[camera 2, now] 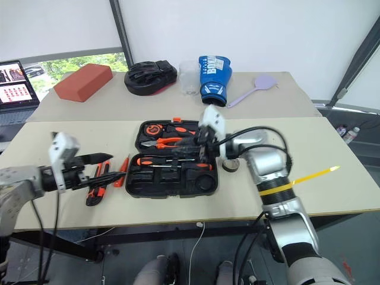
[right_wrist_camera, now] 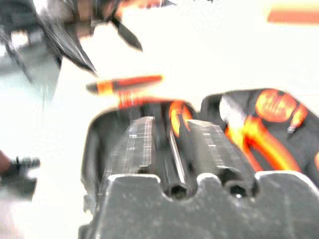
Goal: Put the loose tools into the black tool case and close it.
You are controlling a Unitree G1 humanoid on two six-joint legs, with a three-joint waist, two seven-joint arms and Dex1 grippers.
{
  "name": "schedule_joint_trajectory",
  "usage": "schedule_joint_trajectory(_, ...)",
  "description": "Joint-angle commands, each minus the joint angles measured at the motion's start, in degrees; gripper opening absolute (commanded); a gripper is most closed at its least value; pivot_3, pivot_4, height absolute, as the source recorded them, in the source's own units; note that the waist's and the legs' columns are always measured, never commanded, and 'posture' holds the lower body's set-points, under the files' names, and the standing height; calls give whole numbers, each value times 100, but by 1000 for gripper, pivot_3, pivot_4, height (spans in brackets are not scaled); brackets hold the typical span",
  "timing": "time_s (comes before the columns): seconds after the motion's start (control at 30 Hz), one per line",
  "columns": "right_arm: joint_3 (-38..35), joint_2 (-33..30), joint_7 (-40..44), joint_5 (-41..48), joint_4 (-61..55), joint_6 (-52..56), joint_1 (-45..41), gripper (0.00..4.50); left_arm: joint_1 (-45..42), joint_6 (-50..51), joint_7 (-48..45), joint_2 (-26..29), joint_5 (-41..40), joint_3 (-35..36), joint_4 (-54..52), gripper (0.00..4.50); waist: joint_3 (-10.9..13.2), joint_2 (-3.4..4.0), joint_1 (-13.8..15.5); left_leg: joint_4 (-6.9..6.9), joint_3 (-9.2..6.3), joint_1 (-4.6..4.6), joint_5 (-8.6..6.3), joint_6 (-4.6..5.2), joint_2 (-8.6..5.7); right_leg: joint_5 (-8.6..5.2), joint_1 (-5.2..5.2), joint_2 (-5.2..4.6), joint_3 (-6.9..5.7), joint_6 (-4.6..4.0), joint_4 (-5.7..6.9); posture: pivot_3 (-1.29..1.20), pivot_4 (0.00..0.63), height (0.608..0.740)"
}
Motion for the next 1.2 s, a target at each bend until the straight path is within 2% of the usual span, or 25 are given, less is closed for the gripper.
schedule_joint_trajectory(0.03, -368, -251, -187, 736, -922, 747, 199, 3138, 1046, 315, 486, -263, -67, 1221, -772, 4500, 0, -1, 27, 0, 2, 1, -5, -3, 2, 0, -2, 0, 0, -1, 0, 0, 150, 718)
schedule_joint_trajectory(0.17, -301, -454, -298, 803, -1207, 733, 445, 4475, 1898, 397, 812, -529, 55, 1619, -1029, 4500, -3, -4, 172, -3, 29, -7, -3, -8, 25, -5, -25, 2, -4, -38, 1, 0, 150, 718)
schedule_joint_trajectory(0.27, -243, -530, -421, 800, -1324, 717, 627, 4475, 1952, 609, 1065, -531, -81, 1507, -1256, 4500, -19, -28, 250, -66, 123, -3, 2, -17, 45, -3, -48, -11, 16, -62, 14, 0, 150, 718)
schedule_joint_trajectory(0.3, -208, -547, -446, 799, -1355, 698, 661, 4475, 1804, 735, 1165, -479, -178, 1438, -1268, 4500, -35, -54, 316, -111, 180, -3, 14, -35, 57, -8, -70, -11, 24, -72, 44, 0, 150, 718)
schedule_joint_trajectory(0.33, -164, -580, -463, 769, -1388, 649, 706, 4475, 1581, 880, 1276, -388, -243, 1290, -1289, 4500, -43, -68, 357, -164, 277, -3, 38, -72, 68, -36, -121, -13, 24, -119, 127, 0, 150, 718)
schedule_joint_trajectory(0.4, -89, -623, -522, 699, -1444, 569, 774, 4475, 1051, 1231, 1467, -162, -369, 934, -1271, 4500, -44, -70, 446, -204, 339, 7, 79, -138, 69, -82, -181, -30, 24, -167, 130, 0, 150, 718)
schedule_joint_trajectory(0.43, -68, -637, -561, 679, -1475, 544, 801, 4475, 744, 1454, 1582, -47, -430, 741, -1239, 4500, -39, -55, 474, -165, 282, 3, 86, -150, 112, -74, -186, -105, 11, -203, 119, 0, 150, 718)
schedule_joint_trajectory(0.47, -60, -650, -615, 676, -1521, 532, 836, 4475, 337, 1749, 1756, 62, -456, 479, -1163, 4500, -34, -29, 442, -109, 209, -4, 83, -147, 134, -71, -143, -115, -38, -210, 120, 0, 150, 718)
schedule_joint_trajectory(0.53, -71, -675, -729, 708, -1620, 536, 926, 4475, -535, 2518, 2080, 186, -537, -82, -921, 4500, -35, -29, 418, -65, 144, 1, 49, -93, 146, -79, -52, -42, -166, -181, 74, 0, 150, 718)
schedule_joint_trajectory(0.6, -84, -707, -838, 735, -1740, 537, 1056, 4475, -1368, 3172, 2333, 266, -464, -726, -570, 4500, -37, -32, 407, -85, 160, -14, 45, -87, 147, -53, -39, 17, -172, -122, 7, 0, 150, 718)
schedule_joint_trajectory(0.77, -146, -733, -1158, 753, -2033, 520, 1364, 4475, -3074, 3861, 2555, 137, -234, -1901, 547, 4500, -38, -39, 389, -64, 176, -12, 34, -68, 139, -20, -33, 35, -162, -111, 8, 0, 150, 718)
schedule_joint_trajectory(1.0, -258, -703, -1598, 831, -2346, 557, 1690, 4475, -4199, 3877, 2506, -130, 81, -3087, 1632, 4500, -37, -40, 283, -43, 158, -5, 54, -98, 149, -25, 19, 58, -167, -120, 24, 0, 150, 718)
schedule_joint_trajectory(1.17, -376, -722, -1846, 899, -2539, 588, 1871, 4475, -4498, 3790, 2583, -291, 434, -3655, 2223, 4500, -36, -40, 283, -10, 150, -3, 24, -53, 159, -26, 32, 62, -167, -117, 25, 0, 150, 718)
schedule_joint_trajectory(1.2, -388, -737, -1879, 912, -2566, 586, 1900, 4500, -4526, 3781, 2584, -308, 487, -3713, 2288, 3976, -36, -40, 288, -2, 149, -3, 21, -48, 161, -27, 33, 63, -168, -117, 25, 0, 150, 718)
